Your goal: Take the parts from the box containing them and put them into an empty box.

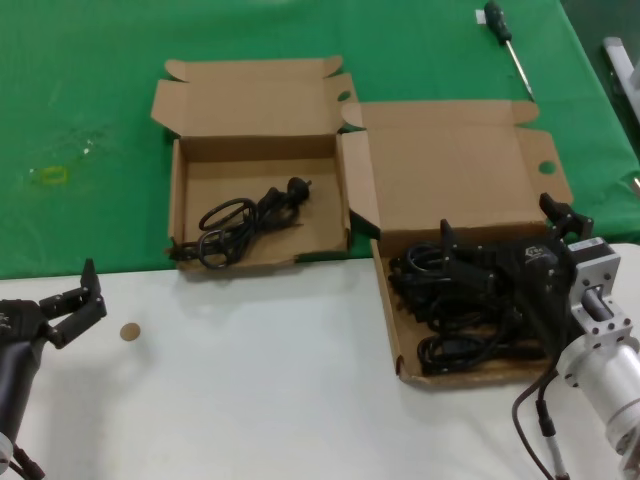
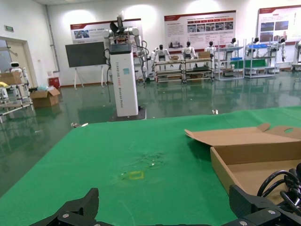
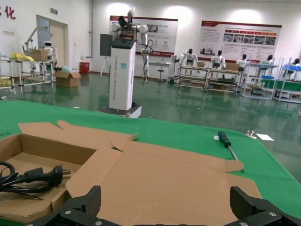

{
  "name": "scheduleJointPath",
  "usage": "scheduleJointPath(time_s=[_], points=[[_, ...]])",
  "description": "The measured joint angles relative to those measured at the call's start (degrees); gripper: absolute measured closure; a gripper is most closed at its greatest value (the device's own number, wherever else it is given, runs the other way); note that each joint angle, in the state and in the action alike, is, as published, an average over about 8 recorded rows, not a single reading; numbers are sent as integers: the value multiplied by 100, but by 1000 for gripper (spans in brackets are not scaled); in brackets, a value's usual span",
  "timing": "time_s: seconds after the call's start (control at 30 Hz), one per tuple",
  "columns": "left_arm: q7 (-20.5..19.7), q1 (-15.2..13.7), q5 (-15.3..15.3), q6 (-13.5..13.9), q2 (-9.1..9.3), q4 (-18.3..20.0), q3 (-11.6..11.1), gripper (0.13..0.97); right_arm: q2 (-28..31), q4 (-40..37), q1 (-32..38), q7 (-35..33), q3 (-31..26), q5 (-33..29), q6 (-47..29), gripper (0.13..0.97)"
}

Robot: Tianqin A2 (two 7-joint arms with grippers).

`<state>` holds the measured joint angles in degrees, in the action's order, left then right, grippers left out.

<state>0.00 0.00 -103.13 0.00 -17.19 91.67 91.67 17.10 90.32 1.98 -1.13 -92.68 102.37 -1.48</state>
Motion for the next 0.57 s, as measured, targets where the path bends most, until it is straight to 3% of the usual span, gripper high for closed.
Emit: scheduleJointPath(time_s=[0.57], points=[[0, 0, 0, 0, 0, 0, 0, 132, 0, 0, 0, 0, 0, 0, 0, 129]])
